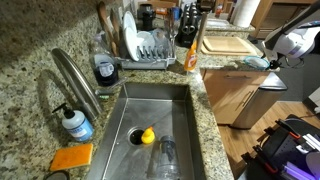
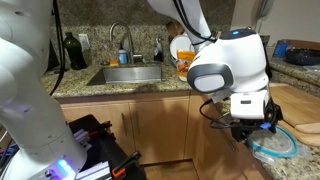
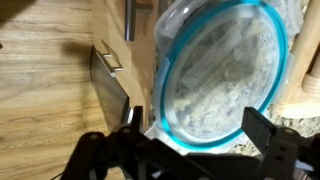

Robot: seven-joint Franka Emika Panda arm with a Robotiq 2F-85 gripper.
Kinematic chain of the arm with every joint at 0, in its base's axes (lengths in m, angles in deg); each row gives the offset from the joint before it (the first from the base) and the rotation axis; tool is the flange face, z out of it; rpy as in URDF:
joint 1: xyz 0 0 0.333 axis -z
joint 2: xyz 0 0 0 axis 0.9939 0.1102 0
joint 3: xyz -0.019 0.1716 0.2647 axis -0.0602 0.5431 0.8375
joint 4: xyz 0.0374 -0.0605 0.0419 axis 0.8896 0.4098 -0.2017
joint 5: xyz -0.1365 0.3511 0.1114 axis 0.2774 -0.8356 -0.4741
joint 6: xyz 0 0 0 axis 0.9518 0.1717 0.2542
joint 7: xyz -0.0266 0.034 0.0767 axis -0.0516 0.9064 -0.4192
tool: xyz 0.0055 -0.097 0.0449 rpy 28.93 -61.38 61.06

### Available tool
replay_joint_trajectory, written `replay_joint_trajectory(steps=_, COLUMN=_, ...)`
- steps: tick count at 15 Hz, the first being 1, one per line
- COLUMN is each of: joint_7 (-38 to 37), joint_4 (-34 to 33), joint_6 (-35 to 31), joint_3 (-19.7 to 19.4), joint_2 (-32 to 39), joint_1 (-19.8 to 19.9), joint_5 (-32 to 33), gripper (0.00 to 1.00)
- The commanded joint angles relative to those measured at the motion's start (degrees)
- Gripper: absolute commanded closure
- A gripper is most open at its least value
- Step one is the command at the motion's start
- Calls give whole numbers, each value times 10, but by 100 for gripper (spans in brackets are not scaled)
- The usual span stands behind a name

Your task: Pick up the lid from the right side of the countertop and put it in the sink

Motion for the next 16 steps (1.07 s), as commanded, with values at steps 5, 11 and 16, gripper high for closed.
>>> replay_joint_trajectory(steps=5, joint_7=4, joint_4=-23, joint_6=-33, joint_3=38, joint_2=29, joint_1=37, joint_5=-13, gripper=0)
replay_joint_trajectory(steps=11, joint_7=3, joint_4=-34, joint_6=34, joint_3=22, joint_2=32, joint_1=30, joint_5=-12, gripper=26)
replay_joint_trajectory(steps=16, joint_7=16, joint_4=-33, joint_6=38, joint_3=38, joint_2=25, joint_1=44, joint_5=-12, gripper=58)
